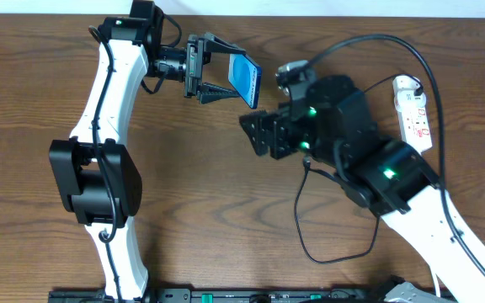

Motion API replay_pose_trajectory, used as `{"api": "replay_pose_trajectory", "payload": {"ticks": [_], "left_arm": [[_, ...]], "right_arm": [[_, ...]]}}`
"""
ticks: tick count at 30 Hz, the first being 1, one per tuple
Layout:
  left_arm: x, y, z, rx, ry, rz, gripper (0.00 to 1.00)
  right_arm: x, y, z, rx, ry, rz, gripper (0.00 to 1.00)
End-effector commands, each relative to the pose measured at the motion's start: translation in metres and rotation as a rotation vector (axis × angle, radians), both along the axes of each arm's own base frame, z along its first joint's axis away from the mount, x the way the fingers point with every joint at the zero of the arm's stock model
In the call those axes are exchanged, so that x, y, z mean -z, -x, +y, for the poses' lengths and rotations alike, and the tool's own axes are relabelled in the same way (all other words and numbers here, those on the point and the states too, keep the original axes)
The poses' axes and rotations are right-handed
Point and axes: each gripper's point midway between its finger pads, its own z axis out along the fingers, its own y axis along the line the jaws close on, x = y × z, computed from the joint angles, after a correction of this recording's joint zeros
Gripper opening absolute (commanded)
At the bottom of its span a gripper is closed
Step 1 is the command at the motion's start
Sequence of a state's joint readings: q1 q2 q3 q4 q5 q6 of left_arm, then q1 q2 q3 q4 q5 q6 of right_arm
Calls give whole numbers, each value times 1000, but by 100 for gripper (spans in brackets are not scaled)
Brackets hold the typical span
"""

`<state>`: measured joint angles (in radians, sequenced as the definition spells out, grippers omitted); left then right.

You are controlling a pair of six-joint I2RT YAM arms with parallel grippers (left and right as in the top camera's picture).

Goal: Plug charger to phone and switch on socket
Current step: 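Move the right gripper toward the phone held by the left gripper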

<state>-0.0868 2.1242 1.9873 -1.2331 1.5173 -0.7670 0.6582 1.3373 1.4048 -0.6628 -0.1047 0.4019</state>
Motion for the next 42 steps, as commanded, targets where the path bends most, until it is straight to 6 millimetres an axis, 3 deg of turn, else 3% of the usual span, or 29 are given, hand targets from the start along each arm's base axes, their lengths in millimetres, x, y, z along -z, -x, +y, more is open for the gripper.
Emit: {"api": "replay_pose_trajectory", "payload": {"ticks": [1,10,16,30,42], "left_arm": [[-28,6,1,4,59,-37,72],[-28,6,1,4,59,-41,71],[-28,5,1,4,59,-45,71],[-29,3,1,7,63,-94,72],[-29,3,1,8,64,-105,71]], "right_arm": [[-4,-27,-3,111,36,-57,77],[-12,-53,12,136,-9,-130,73],[-15,-54,13,136,-17,-138,61],[-11,-56,19,136,-46,-112,51],[-11,-55,21,123,-53,-107,32]]}}
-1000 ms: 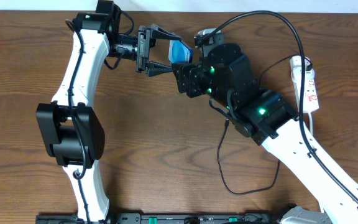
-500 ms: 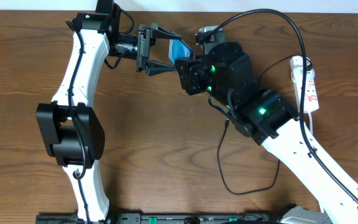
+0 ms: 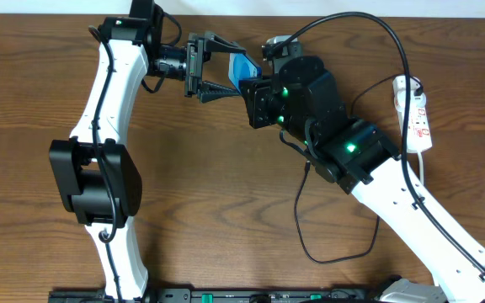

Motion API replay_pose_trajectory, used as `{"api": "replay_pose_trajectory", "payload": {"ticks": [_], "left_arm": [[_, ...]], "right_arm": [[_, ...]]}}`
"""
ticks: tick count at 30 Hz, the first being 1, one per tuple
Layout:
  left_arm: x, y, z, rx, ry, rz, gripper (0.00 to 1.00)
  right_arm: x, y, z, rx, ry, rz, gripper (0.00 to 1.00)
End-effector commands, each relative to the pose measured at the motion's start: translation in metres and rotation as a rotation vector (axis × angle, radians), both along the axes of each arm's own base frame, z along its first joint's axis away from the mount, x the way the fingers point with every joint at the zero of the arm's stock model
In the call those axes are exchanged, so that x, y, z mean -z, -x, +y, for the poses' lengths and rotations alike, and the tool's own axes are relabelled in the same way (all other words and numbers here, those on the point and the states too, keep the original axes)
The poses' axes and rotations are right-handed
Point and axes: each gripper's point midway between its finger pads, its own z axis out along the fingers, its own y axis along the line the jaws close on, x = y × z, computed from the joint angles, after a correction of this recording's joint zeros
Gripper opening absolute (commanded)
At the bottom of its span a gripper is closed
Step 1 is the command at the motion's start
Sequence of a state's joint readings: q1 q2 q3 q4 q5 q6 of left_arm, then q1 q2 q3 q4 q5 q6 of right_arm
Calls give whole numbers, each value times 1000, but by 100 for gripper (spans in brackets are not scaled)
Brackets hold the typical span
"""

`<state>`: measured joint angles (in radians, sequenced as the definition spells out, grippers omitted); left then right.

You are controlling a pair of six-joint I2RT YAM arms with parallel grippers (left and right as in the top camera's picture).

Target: Plug charger to phone and switch on socket

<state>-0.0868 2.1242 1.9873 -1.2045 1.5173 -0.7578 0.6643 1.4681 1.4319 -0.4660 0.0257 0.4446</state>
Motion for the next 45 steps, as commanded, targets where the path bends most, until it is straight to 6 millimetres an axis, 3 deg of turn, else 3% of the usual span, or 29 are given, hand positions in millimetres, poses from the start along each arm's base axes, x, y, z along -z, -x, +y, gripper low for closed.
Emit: {"api": "replay_pose_trajectory", "payload": {"ticks": [1,19,29,30,33,39,45], "left_arm": [[-28,6,1,8,61,-67,71],[-28,6,1,8,60,-66,72],[-28,6,1,7,60,-66,73],[-28,6,1,7,60,-66,82],[-28,6,1,7,60,-66,93],[-28,6,1,7,60,-66,97],[-28,6,1,3,56,-11,96]], "right_arm": [[-11,-1,4,-5,-20,-17,30],[-9,0,4,3,-28,-2,2],[-8,-1,2,38,-65,32,1],[-8,-3,0,66,-73,36,1],[-9,-10,-11,162,-94,41,1],[-23,-19,-18,301,-258,67,1],[-25,-29,-39,612,-594,205,1]]}}
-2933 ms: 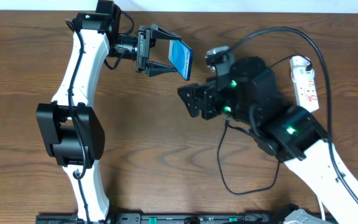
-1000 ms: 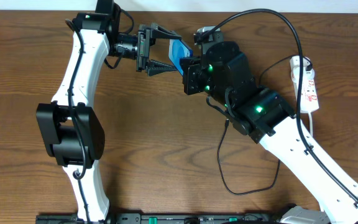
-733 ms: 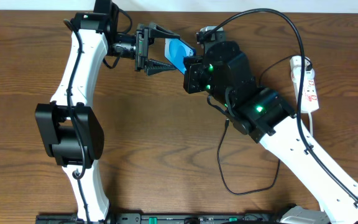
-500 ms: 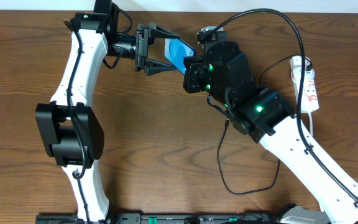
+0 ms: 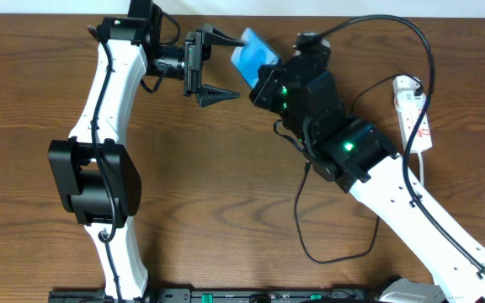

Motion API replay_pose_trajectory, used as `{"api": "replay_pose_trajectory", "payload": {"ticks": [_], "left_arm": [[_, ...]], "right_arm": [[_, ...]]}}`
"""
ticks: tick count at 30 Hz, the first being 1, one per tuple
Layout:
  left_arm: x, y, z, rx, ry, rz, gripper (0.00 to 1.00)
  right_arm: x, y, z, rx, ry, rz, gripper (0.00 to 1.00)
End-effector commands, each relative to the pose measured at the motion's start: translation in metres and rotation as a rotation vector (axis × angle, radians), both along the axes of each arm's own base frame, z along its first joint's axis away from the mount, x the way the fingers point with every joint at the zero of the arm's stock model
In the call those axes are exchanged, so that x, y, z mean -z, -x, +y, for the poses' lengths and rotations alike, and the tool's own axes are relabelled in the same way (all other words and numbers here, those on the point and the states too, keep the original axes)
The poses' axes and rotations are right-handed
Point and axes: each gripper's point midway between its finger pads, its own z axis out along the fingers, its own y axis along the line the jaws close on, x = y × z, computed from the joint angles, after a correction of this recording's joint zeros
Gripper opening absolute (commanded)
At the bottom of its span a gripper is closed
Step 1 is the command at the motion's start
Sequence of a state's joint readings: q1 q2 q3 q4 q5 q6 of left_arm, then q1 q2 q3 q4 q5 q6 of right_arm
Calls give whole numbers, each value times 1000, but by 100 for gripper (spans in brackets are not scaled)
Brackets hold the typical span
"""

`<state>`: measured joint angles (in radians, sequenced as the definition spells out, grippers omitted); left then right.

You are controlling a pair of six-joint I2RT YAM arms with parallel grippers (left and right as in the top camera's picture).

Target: Plug charger to phone and switch on socket

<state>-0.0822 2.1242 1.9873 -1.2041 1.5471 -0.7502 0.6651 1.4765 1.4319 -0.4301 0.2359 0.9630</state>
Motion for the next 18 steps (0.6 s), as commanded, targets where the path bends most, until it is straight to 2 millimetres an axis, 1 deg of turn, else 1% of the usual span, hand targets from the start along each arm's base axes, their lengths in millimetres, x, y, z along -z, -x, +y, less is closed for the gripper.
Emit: {"api": "replay_pose_trajectory", "payload": {"ticks": [1,2,4,6,7,9,10,13,15,18], "left_arm": [[-23,6,0,1,24,21,96],[-23,6,0,0,23,33,96],[-23,6,0,-1,23,46,87],[-23,6,0,-1,23,45,86],[-23,6,0,-1,22,53,82],[-23,6,0,-2,21,67,80],[-23,6,0,-3,20,78,76],[-23,6,0,-4,19,99,75],[-23,6,0,-4,19,101,75],[-23,6,0,-5,18,104,75]], "right_arm": [[-18,-6,-12,261,-370,86,1],[-18,-5,-12,285,-418,107,1],[-18,-5,-10,337,-537,155,1],[-17,-3,-8,357,-605,188,1],[-17,-2,-5,378,-676,225,1],[-17,0,-1,390,-728,255,1],[-17,1,0,400,-755,268,1],[-17,4,5,428,-831,306,1],[-15,7,11,441,-876,336,1],[-13,10,17,439,-879,347,1]]}}
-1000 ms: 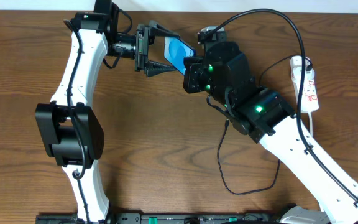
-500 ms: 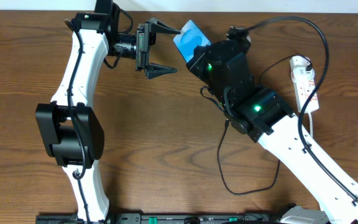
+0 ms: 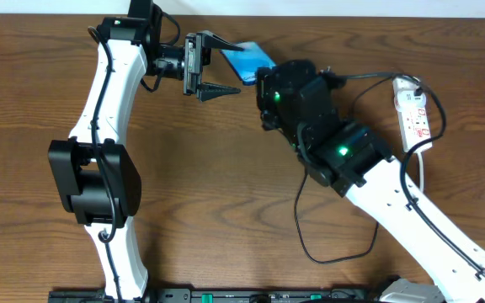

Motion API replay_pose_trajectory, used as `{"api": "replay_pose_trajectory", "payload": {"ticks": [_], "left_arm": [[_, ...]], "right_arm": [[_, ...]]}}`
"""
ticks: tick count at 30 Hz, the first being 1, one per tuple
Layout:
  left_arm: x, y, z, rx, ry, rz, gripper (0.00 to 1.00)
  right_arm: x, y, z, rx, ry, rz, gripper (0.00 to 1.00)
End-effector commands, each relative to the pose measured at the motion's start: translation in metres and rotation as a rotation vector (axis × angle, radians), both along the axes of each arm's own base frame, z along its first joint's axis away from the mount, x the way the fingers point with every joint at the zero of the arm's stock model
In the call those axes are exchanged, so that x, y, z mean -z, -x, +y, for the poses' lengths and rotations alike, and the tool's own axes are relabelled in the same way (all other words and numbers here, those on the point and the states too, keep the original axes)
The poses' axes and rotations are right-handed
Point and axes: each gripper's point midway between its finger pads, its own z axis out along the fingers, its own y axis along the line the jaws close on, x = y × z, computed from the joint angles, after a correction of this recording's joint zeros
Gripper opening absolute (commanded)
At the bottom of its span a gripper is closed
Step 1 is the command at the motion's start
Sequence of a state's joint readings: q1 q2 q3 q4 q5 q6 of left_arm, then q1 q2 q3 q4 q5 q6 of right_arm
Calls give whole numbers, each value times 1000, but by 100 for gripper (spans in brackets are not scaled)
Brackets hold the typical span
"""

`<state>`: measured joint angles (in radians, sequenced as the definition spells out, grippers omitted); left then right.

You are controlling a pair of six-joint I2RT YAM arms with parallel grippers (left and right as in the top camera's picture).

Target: Plug charger to phone and switch on socket

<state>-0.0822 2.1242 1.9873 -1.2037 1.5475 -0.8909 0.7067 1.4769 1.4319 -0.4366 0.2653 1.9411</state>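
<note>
The blue phone is at the tips of my left gripper. The two fingers stand above and below the phone's left end, shut on its edges. My right gripper presses against the phone's right side. Its fingers are hidden under the black wrist, so I cannot tell their state or see any plug in them. A thin black cable comes out from under the right arm and loops over the table. The white socket strip lies at the far right.
The left arm's white links run down the left side of the brown table. The right arm crosses from the lower right corner. A black wire runs from the right wrist toward the strip.
The phone was tipped up, its blue face toward the camera, near the left gripper's upper finger. Now it lies lower and flatter. The right wrist has turned and sunk a little. The left arm is unmoved.
At first the left gripper held the phone out, with the right gripper below and to its right. Then the right gripper was up against the phone. Then the phone stood tipped up against the right wrist. Now it lies flatter, and the left fingers' spread is unchanged.
</note>
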Motion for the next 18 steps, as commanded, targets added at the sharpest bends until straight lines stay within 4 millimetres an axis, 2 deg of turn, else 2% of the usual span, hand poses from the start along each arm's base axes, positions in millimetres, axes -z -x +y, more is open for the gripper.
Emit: {"api": "replay_pose_trajectory", "payload": {"ticks": [1,4,7,11,18], "left_arm": [[-23,6,0,5,28,-36,75],[-23,6,0,5,28,-36,75],[-23,6,0,4,27,-36,70],[-15,4,0,-4,-17,-40,70],[4,0,3,-24,-130,-49,66]], "right_arm": [[-10,1,9,30,-80,4,2],[2,-4,12,34,-58,24,1],[16,-11,14,51,-36,41,2],[16,-16,8,95,-19,23,1],[13,-17,10,92,-32,10,2]]}}
